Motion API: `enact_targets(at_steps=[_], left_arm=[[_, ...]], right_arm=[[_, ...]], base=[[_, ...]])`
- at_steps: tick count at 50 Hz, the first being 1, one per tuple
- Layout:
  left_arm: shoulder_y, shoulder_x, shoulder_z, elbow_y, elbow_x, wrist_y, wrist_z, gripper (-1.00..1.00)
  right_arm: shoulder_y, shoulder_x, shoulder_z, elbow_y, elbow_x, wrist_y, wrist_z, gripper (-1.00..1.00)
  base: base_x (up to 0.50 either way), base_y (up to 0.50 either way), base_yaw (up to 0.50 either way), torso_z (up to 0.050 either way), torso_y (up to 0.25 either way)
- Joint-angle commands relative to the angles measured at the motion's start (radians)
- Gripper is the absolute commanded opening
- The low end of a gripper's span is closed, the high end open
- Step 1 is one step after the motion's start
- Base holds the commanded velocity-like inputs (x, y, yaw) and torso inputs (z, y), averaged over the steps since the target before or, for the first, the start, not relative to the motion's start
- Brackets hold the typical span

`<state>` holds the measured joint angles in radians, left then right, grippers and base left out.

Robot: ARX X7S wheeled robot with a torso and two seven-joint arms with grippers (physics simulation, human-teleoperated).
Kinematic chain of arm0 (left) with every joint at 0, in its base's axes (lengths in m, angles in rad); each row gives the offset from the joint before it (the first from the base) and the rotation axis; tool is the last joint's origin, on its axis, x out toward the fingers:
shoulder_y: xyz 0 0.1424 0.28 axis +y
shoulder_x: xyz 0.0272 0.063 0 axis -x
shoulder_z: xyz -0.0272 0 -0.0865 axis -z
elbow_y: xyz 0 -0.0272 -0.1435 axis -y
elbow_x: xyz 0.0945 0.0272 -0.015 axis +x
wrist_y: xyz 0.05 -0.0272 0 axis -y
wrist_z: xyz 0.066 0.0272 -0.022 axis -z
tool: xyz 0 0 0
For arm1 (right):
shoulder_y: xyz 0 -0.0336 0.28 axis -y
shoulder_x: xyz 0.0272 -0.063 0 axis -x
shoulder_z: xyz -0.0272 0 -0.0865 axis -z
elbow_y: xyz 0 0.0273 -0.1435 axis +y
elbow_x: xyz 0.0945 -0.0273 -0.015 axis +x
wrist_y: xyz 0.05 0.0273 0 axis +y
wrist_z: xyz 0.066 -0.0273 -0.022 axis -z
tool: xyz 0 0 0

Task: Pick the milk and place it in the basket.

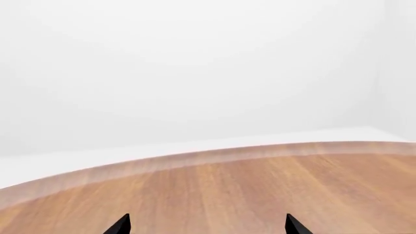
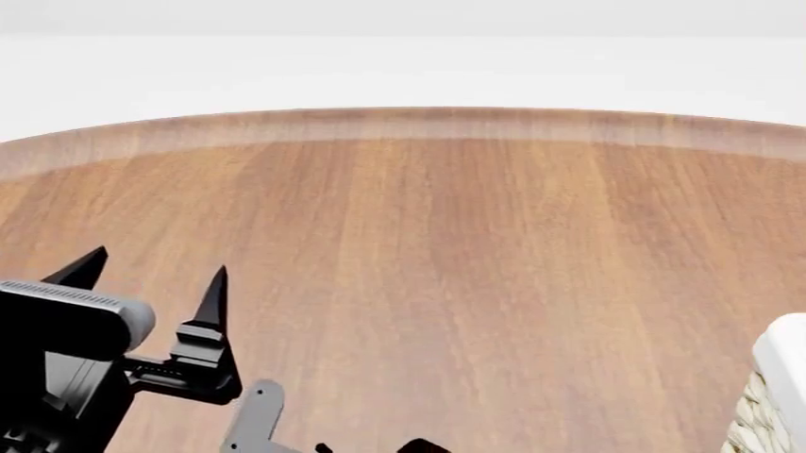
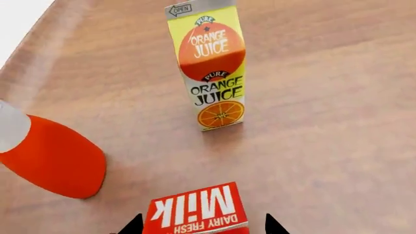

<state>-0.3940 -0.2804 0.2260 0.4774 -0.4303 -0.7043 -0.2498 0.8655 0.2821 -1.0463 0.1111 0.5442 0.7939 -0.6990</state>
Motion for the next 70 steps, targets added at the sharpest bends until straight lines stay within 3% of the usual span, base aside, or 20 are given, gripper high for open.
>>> enact_targets(at_steps=[1, 19, 25, 32, 40, 51, 59, 70], left_arm=[[0.013, -0.006, 0.01, 0.022, -0.003, 0.007, -0.003, 1.0], [0.01, -0.011, 0.011, 0.012, -0.012, 0.014, -0.006, 1.0], [0.006, -0.013, 0.007, 0.007, -0.015, 0.013, -0.009, 1.0], [-0.001, -0.012, 0.0, -0.004, -0.019, 0.016, -0.013, 1.0], [-0.004, -0.013, 0.002, -0.012, -0.02, 0.017, -0.017, 1.0], [-0.007, -0.015, 0.005, -0.024, -0.022, 0.026, -0.016, 1.0], [-0.007, -0.016, 0.004, -0.033, -0.026, 0.029, -0.018, 1.0], [-0.005, -0.021, 0.001, -0.033, -0.031, 0.031, -0.023, 1.0]], right_arm=[[-0.027, -0.011, 0.023, 0.152, -0.022, -0.135, -0.056, -1.0], [-0.033, -0.006, 0.028, 0.105, -0.002, -0.094, -0.025, -1.0], [-0.031, 0.008, 0.205, 0.033, 0.036, -0.019, 0.23, -1.0], [0.026, 0.07, 0.531, -0.216, 0.21, 0.305, 0.598, -1.0], [0.123, 0.09, 0.775, -0.285, 0.315, 0.532, 0.836, -1.0], [0.395, 0.112, 0.902, -0.267, 0.347, 0.771, 1.046, -1.0], [0.515, 0.218, 0.897, -0.177, 0.551, 0.771, 1.329, -1.0], [0.52, 0.324, 0.974, -0.145, 0.565, 0.727, 1.462, -1.0]], base=[[0.0, 0.0, 0.0, 0.0, 0.0], [0.0, 0.0, 0.0, 0.0, 0.0], [0.0, 0.0, 0.0, 0.0, 0.0], [0.0, 0.0, 0.0, 0.0, 0.0], [0.0, 0.0, 0.0, 0.0, 0.0], [0.0, 0.0, 0.0, 0.0, 0.001], [0.0, 0.0, 0.0, 0.0, 0.001], [0.0, 0.0, 0.0, 0.0, 0.001]])
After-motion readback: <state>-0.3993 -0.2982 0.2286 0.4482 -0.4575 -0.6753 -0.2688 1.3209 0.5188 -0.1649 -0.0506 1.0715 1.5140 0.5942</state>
